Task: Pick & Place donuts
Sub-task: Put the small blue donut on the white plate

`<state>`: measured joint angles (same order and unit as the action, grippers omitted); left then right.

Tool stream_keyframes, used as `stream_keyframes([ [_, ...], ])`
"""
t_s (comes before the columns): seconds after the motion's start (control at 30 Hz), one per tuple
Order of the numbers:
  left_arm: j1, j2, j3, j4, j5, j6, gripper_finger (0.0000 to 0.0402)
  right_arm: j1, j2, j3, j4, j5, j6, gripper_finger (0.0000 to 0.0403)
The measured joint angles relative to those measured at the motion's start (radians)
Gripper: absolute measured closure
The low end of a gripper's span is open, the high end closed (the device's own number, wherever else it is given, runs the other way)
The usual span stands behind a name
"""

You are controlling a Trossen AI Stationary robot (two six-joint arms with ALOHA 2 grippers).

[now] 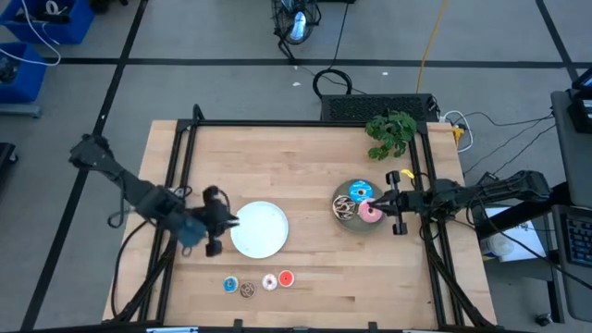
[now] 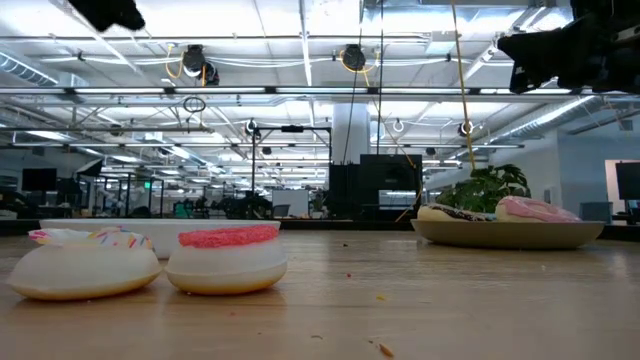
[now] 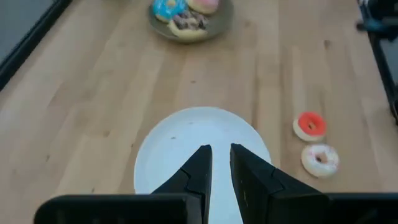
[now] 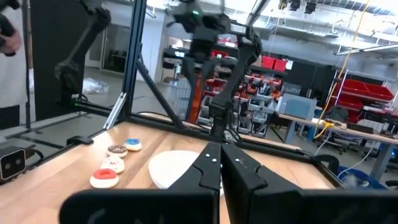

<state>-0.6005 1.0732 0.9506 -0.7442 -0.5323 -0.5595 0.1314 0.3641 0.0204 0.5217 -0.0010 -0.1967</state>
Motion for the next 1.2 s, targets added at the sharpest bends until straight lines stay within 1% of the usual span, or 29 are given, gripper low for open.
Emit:
stream_keyframes([
  [0.13, -0.060, 0.153, 0.141, -0.078, 0.012, -0.021, 0.0339, 0.000, 0.000, 0.000, 0.001, 0.000, 0.001, 0.0403],
  [0.2, -0.084, 0.231, 0.205, -0.127, 0.062, -0.061, 0.0339, 0.000, 0.000, 0.000, 0.003, 0.000, 0.001, 0.0403],
  [0.3, -0.108, 0.351, 0.293, -0.254, 0.136, -0.145, 0.0338, 0.000, 0.000, -0.001, 0.012, 0.000, 0.001, 0.0403],
  [0.37, -0.126, 0.422, 0.334, -0.312, 0.195, -0.193, 0.0336, 0.000, 0.000, -0.001, 0.028, 0.000, 0.016, 0.0403],
  [0.43, -0.148, 0.482, 0.352, -0.335, 0.253, -0.201, 0.0325, 0.000, -0.001, -0.001, 0.048, 0.000, 0.046, 0.0403],
  [0.53, -0.178, 0.550, 0.352, -0.335, 0.315, -0.234, 0.0286, 0.000, 0.000, -0.001, 0.075, 0.000, 0.066, 0.0403],
  [0.67, -0.204, 0.610, 0.352, -0.330, 0.326, -0.324, 0.0206, 0.000, 0.000, -0.001, 0.079, -0.001, 0.084, 0.0403],
  [0.77, -0.208, 0.637, 0.352, -0.327, 0.376, -0.386, 0.0145, 0.000, 0.000, -0.001, 0.072, -0.001, 0.084, 0.0403],
  [0.87, -0.210, 0.663, 0.352, -0.321, 0.387, -0.426, 0.0095, 0.001, 0.000, -0.001, 0.063, -0.001, 0.084, 0.0403],
  [1.03, -0.212, 0.709, 0.352, -0.317, 0.406, -0.505, 0.0041, 0.001, 0.000, -0.001, 0.047, -0.004, 0.084, 0.0403],
  [1.1, -0.212, 0.727, 0.352, -0.298, 0.428, -0.510, 0.0028, 0.001, 0.000, -0.001, 0.030, -0.004, 0.084, 0.0403],
  [1.2, -0.213, 0.753, 0.352, -0.262, 0.454, -0.503, 0.0020, 0.001, 0.000, -0.001, 0.011, -0.004, 0.084, 0.0403],
])
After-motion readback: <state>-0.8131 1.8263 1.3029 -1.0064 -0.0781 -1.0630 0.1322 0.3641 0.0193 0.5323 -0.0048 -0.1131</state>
